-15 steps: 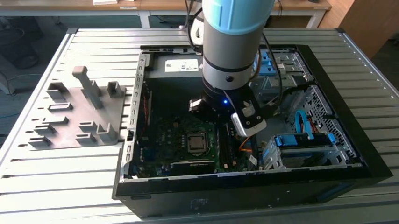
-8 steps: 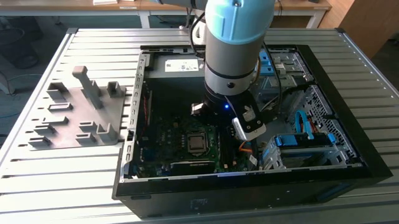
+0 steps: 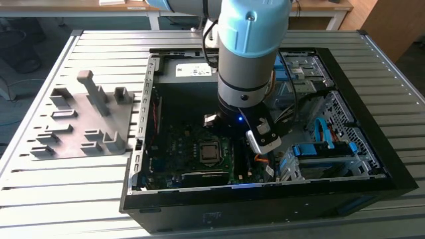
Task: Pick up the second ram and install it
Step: 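Insert the second ram into the second slot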
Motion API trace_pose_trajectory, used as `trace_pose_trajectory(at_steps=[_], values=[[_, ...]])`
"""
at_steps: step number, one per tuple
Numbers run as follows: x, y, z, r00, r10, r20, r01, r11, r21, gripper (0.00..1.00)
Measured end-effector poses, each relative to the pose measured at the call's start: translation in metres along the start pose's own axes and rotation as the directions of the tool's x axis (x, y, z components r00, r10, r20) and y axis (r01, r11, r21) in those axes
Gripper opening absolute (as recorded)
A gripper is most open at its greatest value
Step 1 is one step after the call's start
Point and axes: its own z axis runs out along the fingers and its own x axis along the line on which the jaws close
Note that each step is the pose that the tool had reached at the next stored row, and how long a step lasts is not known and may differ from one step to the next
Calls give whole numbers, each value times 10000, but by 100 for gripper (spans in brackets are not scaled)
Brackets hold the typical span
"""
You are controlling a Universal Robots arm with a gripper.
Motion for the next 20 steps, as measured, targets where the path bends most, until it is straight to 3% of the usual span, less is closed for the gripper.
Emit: trace_pose_trajectory(at_steps=[13,20], values=[[-1,42,68,10000,-3,9,3,10000,85,14],[-1,33,62,10000,-2,11,2,10000,96,14]])
